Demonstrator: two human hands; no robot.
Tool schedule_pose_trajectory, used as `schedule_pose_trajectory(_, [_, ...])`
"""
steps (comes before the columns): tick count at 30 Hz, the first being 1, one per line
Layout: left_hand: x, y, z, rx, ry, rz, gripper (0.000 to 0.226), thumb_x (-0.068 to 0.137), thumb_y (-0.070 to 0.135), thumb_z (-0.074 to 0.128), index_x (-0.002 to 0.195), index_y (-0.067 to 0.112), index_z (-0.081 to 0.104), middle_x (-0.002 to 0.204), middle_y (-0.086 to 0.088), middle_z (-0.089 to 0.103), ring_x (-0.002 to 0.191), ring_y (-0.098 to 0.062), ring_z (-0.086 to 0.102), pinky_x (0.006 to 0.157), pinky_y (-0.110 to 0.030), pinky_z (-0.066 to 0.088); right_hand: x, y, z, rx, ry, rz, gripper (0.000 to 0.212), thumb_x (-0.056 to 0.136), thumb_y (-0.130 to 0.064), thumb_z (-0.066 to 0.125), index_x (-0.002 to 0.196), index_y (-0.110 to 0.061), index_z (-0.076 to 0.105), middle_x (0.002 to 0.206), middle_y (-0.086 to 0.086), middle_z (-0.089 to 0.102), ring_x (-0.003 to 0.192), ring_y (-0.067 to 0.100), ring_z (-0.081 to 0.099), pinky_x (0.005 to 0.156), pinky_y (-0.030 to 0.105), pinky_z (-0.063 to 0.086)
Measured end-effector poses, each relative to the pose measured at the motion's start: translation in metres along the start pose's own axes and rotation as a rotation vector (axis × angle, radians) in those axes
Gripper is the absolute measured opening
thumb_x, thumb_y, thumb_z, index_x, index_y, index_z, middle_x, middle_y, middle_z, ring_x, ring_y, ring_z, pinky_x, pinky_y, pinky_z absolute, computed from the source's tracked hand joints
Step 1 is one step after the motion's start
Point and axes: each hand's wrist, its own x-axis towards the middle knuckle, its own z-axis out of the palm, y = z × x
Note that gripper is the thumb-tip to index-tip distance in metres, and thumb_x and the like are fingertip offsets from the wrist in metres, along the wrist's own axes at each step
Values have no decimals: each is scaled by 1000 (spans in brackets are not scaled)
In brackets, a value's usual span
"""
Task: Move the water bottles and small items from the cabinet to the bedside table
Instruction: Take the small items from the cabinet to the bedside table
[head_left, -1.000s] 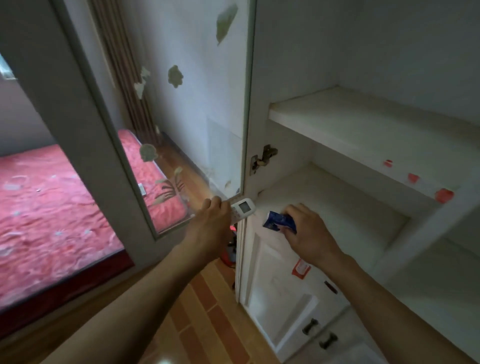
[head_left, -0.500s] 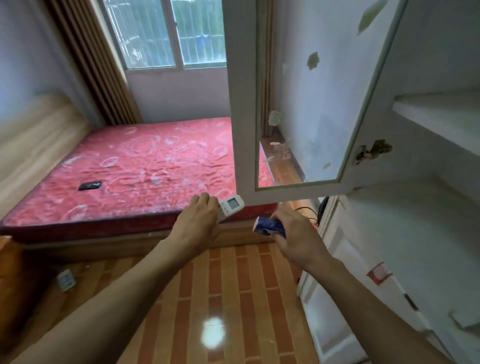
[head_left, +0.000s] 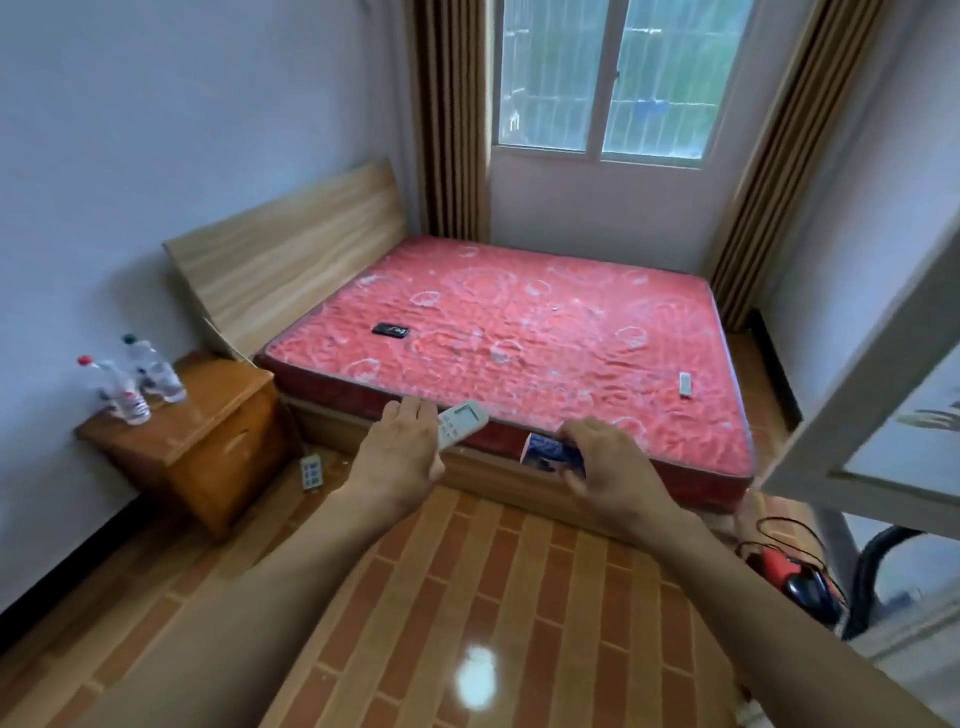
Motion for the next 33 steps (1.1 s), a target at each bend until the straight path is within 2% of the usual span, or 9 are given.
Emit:
schedule_pose_trajectory(5, [-5, -107, -12, 10, -2, -92, 39, 85, 22, 64, 119, 12, 48, 119, -9, 49, 107, -24, 47, 93, -38, 48, 77, -87, 47, 35, -67, -44, 23, 85, -18, 67, 107, -17, 57, 99, 5, 57, 87, 25, 56, 78, 43, 51])
schedule_pose_trajectory(10, [4, -195, -11, 27, -20, -203, 41, 86, 24, 63, 121, 13, 46, 121, -8, 48, 109, -24, 46, 89, -36, 49, 135, -148, 89, 79, -90, -111, 24, 86, -20, 66, 109, -18, 57, 100, 0, 53, 85, 21, 54, 76, 36, 48])
schedule_pose_trajectory(21, [103, -315, 28, 38, -30, -385, 39, 87, 24, 64, 120, 13, 48, 119, -8, 51, 109, -23, 48, 91, -35, 49, 306, -169, 185, 46, -144, -333, 30, 84, -25, 67, 109, -28, 51, 101, 0, 59, 85, 24, 56, 73, 40, 49])
schedule_pose_trajectory(26, [161, -361, 20, 70, -25, -467, 40, 88, 23, 65, 123, 12, 48, 120, -8, 50, 110, -23, 47, 90, -34, 47, 395, -182, 216, 68, -176, -423, 28, 85, -26, 65, 109, -29, 51, 99, -2, 56, 83, 22, 55, 68, 35, 44])
schedule_pose_trajectory(33, [198, -433, 17, 20, 5, -602, 41, 89, 21, 68, 124, 14, 47, 119, -7, 46, 109, -22, 49, 89, -33, 51, 494, -225, 252, 114, -235, -516, 29, 85, -29, 66, 108, -32, 49, 102, -7, 54, 82, 15, 54, 69, 30, 48])
